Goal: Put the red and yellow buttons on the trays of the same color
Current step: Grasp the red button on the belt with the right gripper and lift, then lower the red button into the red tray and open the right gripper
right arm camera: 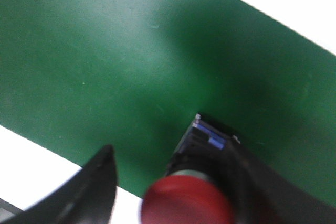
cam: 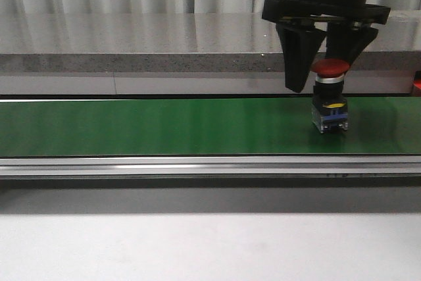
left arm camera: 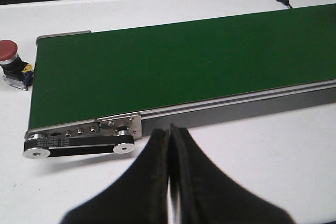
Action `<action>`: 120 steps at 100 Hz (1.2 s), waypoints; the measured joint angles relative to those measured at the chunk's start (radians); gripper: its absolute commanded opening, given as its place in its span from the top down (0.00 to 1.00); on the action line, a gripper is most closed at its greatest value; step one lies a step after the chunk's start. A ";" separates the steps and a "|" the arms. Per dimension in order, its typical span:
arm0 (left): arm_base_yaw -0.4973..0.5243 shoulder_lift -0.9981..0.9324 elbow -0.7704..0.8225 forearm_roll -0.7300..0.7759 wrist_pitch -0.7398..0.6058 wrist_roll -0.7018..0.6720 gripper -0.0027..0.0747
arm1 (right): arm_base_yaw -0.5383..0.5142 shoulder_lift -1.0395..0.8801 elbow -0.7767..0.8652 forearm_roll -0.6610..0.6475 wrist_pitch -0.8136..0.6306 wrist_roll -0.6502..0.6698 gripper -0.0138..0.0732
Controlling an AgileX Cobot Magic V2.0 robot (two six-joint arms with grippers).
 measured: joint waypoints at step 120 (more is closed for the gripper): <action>0.000 0.000 0.000 0.000 0.000 0.000 0.99 | -0.455 -0.050 -0.184 -0.013 -0.048 0.107 0.65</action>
